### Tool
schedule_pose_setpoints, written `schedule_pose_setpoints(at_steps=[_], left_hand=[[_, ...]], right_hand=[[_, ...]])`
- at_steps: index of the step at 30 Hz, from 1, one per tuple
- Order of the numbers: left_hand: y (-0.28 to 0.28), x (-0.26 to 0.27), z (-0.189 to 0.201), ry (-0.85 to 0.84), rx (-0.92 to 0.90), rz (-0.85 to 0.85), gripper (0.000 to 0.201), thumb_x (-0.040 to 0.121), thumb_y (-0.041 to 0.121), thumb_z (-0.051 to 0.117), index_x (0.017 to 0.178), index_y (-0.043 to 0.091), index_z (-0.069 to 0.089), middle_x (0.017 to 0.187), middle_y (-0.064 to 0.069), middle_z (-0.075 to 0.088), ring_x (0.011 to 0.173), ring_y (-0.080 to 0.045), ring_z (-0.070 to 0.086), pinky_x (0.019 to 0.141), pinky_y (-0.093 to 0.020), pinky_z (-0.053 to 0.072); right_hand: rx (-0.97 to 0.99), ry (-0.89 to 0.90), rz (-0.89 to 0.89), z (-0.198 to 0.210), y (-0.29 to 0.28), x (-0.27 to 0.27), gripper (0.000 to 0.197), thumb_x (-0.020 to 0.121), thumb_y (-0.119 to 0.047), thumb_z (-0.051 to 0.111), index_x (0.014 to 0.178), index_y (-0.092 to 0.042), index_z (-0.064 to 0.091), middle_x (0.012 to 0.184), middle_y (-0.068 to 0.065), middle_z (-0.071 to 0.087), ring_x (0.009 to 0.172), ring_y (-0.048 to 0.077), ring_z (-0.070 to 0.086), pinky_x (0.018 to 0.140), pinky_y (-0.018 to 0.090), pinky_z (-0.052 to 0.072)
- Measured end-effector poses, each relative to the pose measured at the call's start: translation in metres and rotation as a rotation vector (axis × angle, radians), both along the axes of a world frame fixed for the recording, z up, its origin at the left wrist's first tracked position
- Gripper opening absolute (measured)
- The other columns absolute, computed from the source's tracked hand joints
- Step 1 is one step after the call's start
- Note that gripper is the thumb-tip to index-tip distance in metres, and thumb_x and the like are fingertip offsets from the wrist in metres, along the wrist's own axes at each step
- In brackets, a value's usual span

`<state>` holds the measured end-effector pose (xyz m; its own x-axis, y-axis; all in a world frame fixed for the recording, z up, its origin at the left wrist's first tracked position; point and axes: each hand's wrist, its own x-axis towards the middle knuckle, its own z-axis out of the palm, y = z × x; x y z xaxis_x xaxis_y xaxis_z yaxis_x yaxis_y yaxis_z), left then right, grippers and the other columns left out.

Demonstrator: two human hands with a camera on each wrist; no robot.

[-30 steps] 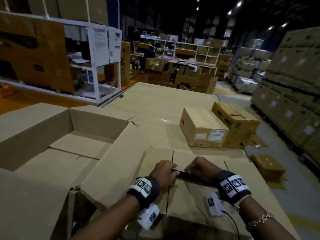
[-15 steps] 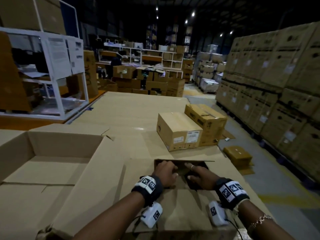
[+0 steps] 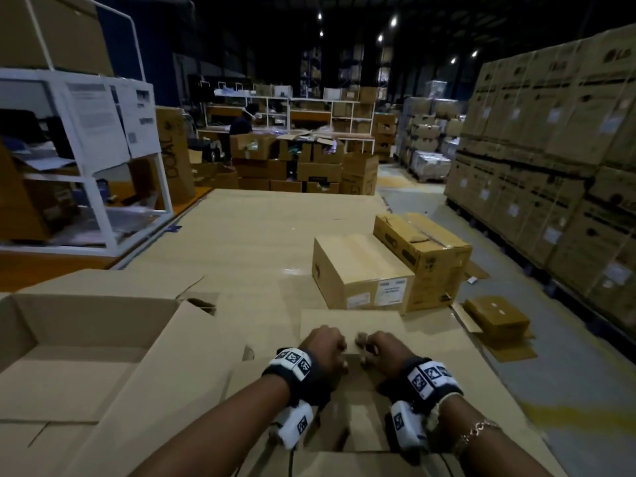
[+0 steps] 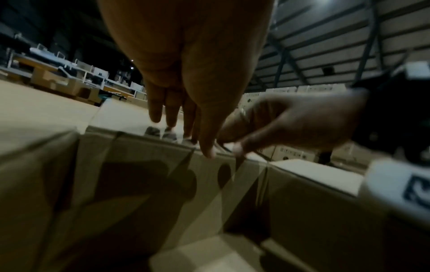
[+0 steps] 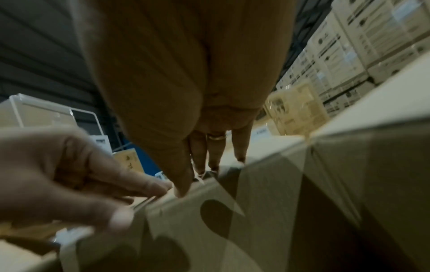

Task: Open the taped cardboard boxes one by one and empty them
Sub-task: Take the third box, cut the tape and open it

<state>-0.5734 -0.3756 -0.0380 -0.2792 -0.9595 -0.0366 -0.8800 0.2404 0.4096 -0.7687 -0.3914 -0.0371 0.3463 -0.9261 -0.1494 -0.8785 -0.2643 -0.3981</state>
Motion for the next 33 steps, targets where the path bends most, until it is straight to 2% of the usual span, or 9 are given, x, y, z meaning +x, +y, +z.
schedule_pose_setpoints(at_steps=[3,6,9,12,14,17,22,25,33], left_hand=[[-0.019,0.001,-0.005,0.000,0.081,-0.045,0.050,0.081,0.040,0.080,0.122,0.013,0.072,0.121,-0.010,0.070,0.112,-0.028,0.064,0.094,-0.034,0.050],[-0.030,0.001,-0.010,0.000,0.083,-0.043,0.049,0.076,0.036,0.086,0.119,0.015,0.073,0.117,-0.009,0.072,0.109,-0.026,0.065,0.092,-0.031,0.051],[-0.034,0.002,-0.013,-0.019,0.107,-0.065,0.048,0.074,0.026,0.088,0.119,0.016,0.074,0.115,-0.007,0.073,0.107,-0.024,0.067,0.094,-0.030,0.051],[-0.039,0.006,-0.014,0.013,0.125,-0.106,0.037,0.079,0.013,0.084,0.116,0.013,0.076,0.109,-0.008,0.076,0.101,-0.021,0.071,0.090,-0.028,0.054],[-0.040,0.009,-0.016,0.023,0.129,-0.122,0.031,0.082,0.011,0.080,0.112,0.013,0.077,0.106,-0.007,0.077,0.096,-0.018,0.072,0.085,-0.025,0.055],[-0.037,0.007,-0.015,0.017,0.095,-0.136,0.026,0.081,0.009,0.078,0.107,0.013,0.078,0.101,-0.007,0.077,0.091,-0.019,0.073,0.080,-0.027,0.055],[-0.037,0.014,-0.013,0.003,0.086,0.011,0.023,0.073,0.018,0.089,0.094,0.012,0.082,0.092,-0.005,0.078,0.085,-0.018,0.072,0.084,-0.032,0.059],[-0.034,0.033,-0.020,-0.046,0.079,0.108,0.027,0.069,0.012,0.088,0.095,0.013,0.082,0.096,-0.008,0.078,0.091,-0.022,0.072,0.087,-0.033,0.057],[-0.024,0.037,-0.011,-0.050,0.085,0.107,0.026,0.074,0.010,0.085,0.100,0.011,0.081,0.097,-0.009,0.078,0.092,-0.022,0.072,0.083,-0.028,0.054]], right_hand=[[0.035,-0.015,-0.008,-0.017,-0.008,-0.003,0.046,0.088,-0.030,0.070,0.133,-0.025,0.060,0.137,0.002,0.056,0.127,0.023,0.053,0.105,0.030,0.042],[-0.028,-0.043,-0.060,-0.024,-0.014,-0.007,0.034,0.088,-0.031,0.071,0.122,-0.027,0.068,0.126,-0.002,0.064,0.121,0.020,0.058,0.096,0.023,0.042],[-0.082,-0.067,-0.091,-0.031,-0.012,-0.004,0.031,0.085,-0.042,0.071,0.115,-0.036,0.072,0.118,-0.009,0.071,0.112,0.016,0.064,0.094,0.029,0.051],[-0.139,0.031,-0.089,-0.035,-0.007,-0.002,0.031,0.088,-0.050,0.063,0.115,-0.038,0.072,0.109,-0.004,0.073,0.104,0.021,0.066,0.086,0.032,0.052],[-0.149,0.060,-0.047,-0.036,-0.006,-0.004,0.034,0.088,-0.053,0.055,0.117,-0.042,0.069,0.106,-0.002,0.073,0.099,0.025,0.066,0.084,0.033,0.052],[-0.169,0.114,0.026,-0.034,-0.008,-0.003,0.038,0.083,-0.051,0.049,0.112,-0.036,0.069,0.097,0.003,0.073,0.092,0.030,0.066,0.076,0.035,0.054],[-0.096,0.027,-0.019,-0.026,-0.016,-0.013,0.026,0.083,-0.042,0.070,0.108,-0.037,0.075,0.103,-0.005,0.076,0.096,0.018,0.069,0.079,0.028,0.054],[-0.063,0.053,-0.061,-0.030,-0.026,-0.023,0.026,0.083,-0.035,0.075,0.109,-0.033,0.076,0.109,-0.007,0.074,0.102,0.017,0.068,0.082,0.027,0.052],[-0.056,0.110,-0.135,-0.027,-0.030,-0.019,0.013,0.076,-0.028,0.082,0.089,-0.027,0.079,0.092,-0.004,0.074,0.087,0.018,0.069,0.072,0.026,0.049]])
